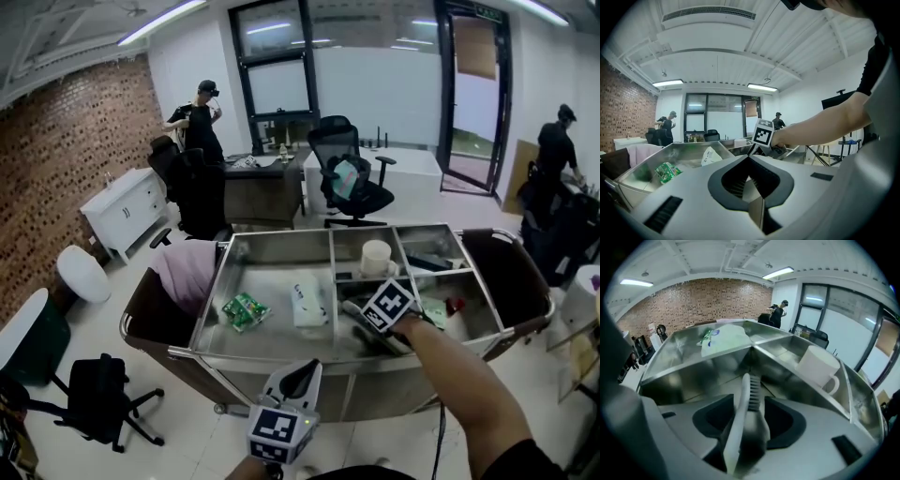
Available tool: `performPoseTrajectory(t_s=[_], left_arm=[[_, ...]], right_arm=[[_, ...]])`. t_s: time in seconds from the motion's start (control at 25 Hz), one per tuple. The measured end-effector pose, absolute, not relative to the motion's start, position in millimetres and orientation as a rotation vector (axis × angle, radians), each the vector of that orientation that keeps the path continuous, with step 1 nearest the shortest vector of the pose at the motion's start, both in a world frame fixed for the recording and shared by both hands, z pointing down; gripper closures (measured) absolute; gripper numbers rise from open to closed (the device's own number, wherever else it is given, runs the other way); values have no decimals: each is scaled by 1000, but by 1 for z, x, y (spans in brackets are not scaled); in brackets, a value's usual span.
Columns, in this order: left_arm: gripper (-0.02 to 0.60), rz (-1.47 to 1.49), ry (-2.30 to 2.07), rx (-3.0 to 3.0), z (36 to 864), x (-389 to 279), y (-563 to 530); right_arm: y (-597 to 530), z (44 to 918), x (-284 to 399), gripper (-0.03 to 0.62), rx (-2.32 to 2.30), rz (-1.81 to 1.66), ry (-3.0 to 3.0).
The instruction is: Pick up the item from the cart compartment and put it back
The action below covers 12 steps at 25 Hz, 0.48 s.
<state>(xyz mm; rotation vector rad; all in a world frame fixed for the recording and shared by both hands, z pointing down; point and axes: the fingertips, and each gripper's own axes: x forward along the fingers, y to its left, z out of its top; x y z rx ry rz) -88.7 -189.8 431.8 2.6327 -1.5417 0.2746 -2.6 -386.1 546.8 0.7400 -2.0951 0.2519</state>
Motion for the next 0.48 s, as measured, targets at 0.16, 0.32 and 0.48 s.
performPoseTrajectory(t_s=[0.16, 0.32, 0.48], left_arm=[[581, 269, -1550, 2618, 432, -93, -190], [581, 269, -1556, 2608, 435, -95, -190], [581, 273, -1555, 2610, 437, -95, -190]], right_arm=[[-383, 565, -1, 362, 698, 317, -2063], [-383, 572, -4, 361, 676, 354, -2067], [-383, 572, -3, 362, 680, 392, -2073]])
